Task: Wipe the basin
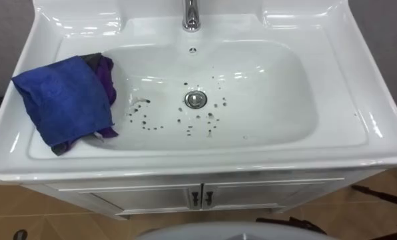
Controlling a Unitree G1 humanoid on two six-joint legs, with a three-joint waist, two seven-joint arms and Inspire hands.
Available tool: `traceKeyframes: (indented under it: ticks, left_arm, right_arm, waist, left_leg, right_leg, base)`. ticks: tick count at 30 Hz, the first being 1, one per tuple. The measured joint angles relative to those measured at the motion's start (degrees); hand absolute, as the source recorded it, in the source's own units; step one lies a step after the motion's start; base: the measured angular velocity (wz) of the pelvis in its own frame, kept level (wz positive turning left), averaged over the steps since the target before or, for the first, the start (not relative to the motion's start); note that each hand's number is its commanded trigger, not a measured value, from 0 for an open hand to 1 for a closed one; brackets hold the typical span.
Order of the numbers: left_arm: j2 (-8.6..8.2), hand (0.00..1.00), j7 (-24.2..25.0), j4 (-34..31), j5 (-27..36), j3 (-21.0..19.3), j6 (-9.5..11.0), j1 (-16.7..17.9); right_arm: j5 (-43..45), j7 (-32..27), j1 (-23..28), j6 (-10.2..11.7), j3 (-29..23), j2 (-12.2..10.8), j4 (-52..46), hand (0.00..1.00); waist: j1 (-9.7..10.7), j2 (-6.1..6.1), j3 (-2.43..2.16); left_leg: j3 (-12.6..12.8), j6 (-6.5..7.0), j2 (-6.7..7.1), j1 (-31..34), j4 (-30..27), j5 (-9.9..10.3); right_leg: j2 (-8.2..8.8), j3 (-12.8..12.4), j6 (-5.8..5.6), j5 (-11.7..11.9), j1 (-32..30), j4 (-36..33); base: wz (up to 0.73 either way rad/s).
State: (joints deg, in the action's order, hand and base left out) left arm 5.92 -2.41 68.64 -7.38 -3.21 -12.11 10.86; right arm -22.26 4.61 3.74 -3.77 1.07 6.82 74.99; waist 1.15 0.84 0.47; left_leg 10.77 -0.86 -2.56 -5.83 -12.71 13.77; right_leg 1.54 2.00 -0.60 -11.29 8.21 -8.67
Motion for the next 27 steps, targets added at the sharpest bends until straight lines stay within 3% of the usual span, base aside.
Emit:
traceKeyframes:
  ticks: [21,27]
  left_arm:
    - [0.06,0.0,-0.3,-0.1,1.2,-0.1,0.0,0.2]
    - [-0.05,0.0,-2.2,-0.1,4.5,-1.4,0.0,0.6]
  right_arm:
    - [-0.1,0.9,-0.3,0.0,-0.1,0.1,0.6,0.0]
    - [0.0,0.5,-0.3,0.0,-0.1,0.1,0.5,0.0]
  waist:
    - [0.0,-0.02,0.01]
    - [0.0,-0.06,-0.04]
  left_leg:
    - [-0.1,-0.01,-0.04,0.0,0.1,0.0]
    - [-0.2,-0.01,-0.02,0.1,0.1,0.0]
  right_leg:
    - [-0.03,0.1,0.0,0.0,0.0,0.0]
    - [-0.02,0.1,0.0,0.0,-0.1,0.1]
  base:
    - [0.0]
    - [0.0]
